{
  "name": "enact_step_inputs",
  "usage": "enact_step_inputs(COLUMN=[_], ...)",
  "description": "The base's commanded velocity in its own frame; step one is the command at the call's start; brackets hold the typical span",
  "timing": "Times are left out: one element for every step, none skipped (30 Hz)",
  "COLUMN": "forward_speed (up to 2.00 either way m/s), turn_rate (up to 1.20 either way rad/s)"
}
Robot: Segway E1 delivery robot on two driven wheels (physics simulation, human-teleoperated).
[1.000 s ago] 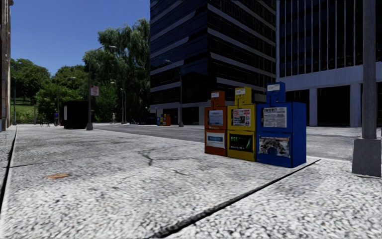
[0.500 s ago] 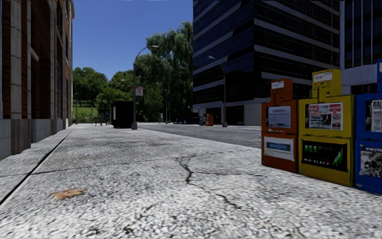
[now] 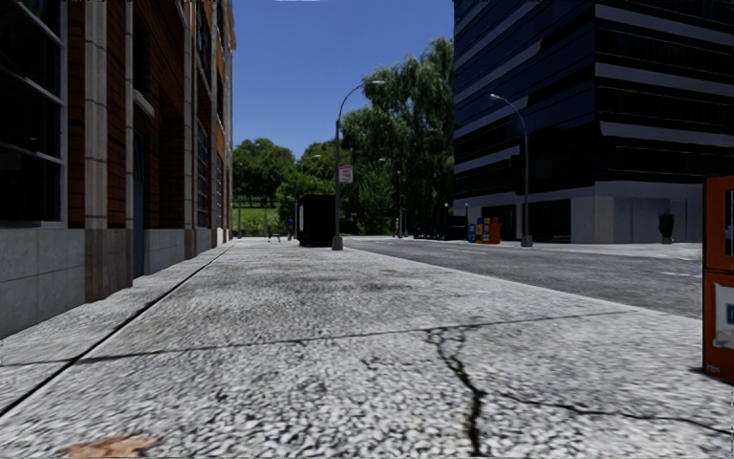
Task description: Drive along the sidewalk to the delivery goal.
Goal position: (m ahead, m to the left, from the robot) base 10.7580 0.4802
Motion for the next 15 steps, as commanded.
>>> enact_step_inputs(forward_speed=[2.00, 2.00, 2.00, 2.00, 2.00, 2.00, 2.00, 2.00, 2.00, 2.00, 2.00, 2.00, 2.00, 2.00, 2.00], turn_rate=[0.56, 0.56, 0.52, 0.00, 0.00, 0.00, 0.00, 0.00, 0.00, 0.00, 0.00, 0.00, 0.00, 0.00, 0.00])
